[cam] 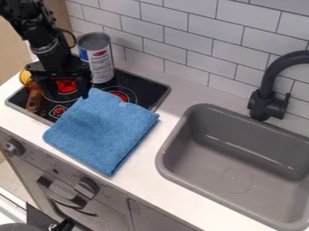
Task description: Move the blue towel to the top side of the cooker
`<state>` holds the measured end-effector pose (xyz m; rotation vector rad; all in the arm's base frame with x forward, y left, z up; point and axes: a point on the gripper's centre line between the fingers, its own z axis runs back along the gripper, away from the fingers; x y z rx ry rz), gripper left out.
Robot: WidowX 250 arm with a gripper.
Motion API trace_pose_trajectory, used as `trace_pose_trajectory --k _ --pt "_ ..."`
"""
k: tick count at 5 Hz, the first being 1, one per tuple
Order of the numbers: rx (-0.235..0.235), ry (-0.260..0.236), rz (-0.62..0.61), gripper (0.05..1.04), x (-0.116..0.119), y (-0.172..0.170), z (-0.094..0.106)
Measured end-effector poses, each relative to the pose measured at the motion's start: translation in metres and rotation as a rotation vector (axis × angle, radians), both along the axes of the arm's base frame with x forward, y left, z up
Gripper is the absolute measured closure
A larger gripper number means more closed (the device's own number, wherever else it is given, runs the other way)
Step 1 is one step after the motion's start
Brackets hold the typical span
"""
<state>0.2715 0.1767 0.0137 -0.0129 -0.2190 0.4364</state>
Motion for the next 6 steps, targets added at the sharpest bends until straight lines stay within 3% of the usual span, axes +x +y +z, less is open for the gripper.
trace_pose_trajectory --k 1,2,4,5,6 --pt "-0.014 0.024 -0.002 0.085 -0.004 -0.003 -0.009" --pt "0.027 0.041 -0.063 0.116 -0.01 -0.012 -0.02" --pt "0.019 0.024 -0.165 0.65 -0.005 -0.029 -0.024" --pt "0.0 0.052 -0.223 0.878 0.0 -0.042 -0.037" --pt "0.007 0.06 -0.248 1.016 0.002 -0.049 -0.046"
